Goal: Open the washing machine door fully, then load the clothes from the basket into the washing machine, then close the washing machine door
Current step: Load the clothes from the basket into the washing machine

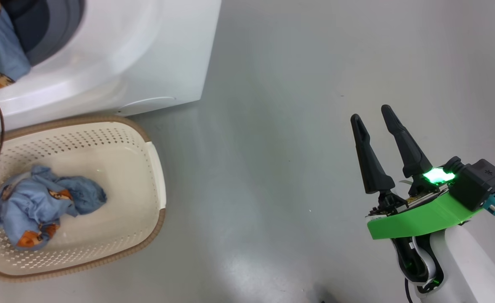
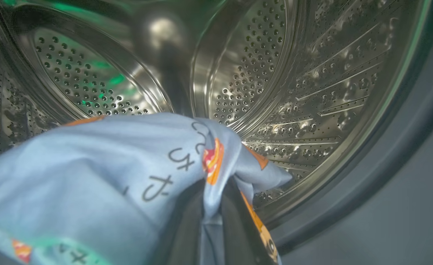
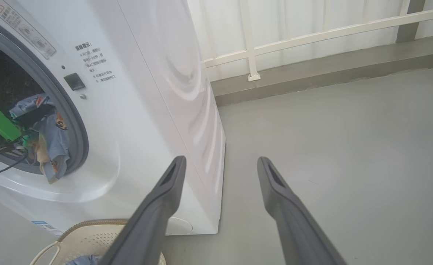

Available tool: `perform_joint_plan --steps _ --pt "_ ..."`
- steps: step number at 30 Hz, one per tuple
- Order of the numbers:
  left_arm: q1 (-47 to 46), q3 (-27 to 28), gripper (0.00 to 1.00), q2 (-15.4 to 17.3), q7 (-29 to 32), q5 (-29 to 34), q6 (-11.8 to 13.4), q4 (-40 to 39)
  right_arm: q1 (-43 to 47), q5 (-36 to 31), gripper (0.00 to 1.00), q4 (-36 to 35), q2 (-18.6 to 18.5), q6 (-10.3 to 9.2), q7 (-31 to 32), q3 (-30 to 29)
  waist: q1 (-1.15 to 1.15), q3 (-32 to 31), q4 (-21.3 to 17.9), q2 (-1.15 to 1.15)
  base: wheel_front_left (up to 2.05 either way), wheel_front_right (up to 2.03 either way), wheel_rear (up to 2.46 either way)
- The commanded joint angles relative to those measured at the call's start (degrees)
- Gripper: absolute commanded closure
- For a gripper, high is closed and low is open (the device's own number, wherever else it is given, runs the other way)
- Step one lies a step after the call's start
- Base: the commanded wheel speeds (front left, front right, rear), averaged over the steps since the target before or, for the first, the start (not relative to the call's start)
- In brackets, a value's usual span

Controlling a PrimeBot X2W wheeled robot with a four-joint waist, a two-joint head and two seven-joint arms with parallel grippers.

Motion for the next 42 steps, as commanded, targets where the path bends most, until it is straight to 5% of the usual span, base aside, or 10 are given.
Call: perform_joint_plan --steps 1,21,31,40,42 --pt "-2.1 0.6 1.0 3.0 -0.4 0.5 -0.1 0.0 1.0 1.1 0.0 -1.1 -0.1 0.31 -0.5 1.2 0.0 0.2 -0.4 0.0 0.0 0.0 0.0" --pt "-15.7 -6.1 1.0 9.1 1.9 -1.3 -0.1 14.4 1.2 1.6 0.0 -0.9 0.3 0.31 -0.5 2.7 0.0 2.3 -5.5 0.0 0.0 0.0 0.0" --pt "-19.4 -6.4 1.0 11.8 -0.3 -2.2 -0.1 9.7 1.2 1.4 0.0 -1.7 0.3 0.31 -0.5 2.6 0.0 4.3 -6.2 0.0 0.0 0.0 0.0" --pt "-14.0 -3.3 1.0 11.3 -0.3 -0.4 0.0 5.7 0.5 1.1 0.0 -1.4 0.6 0.31 -0.5 2.7 0.0 4.8 -6.0 0.0 0.0 0.0 0.0" --pt "-13.1 -3.4 0.78 11.0 -0.3 -0.2 -0.1 7.0 0.5 1.1 0.0 -1.4 0.5 0.31 -0.5 2.6 0.0 4.6 -5.8 0.0 0.0 0.0 0.0"
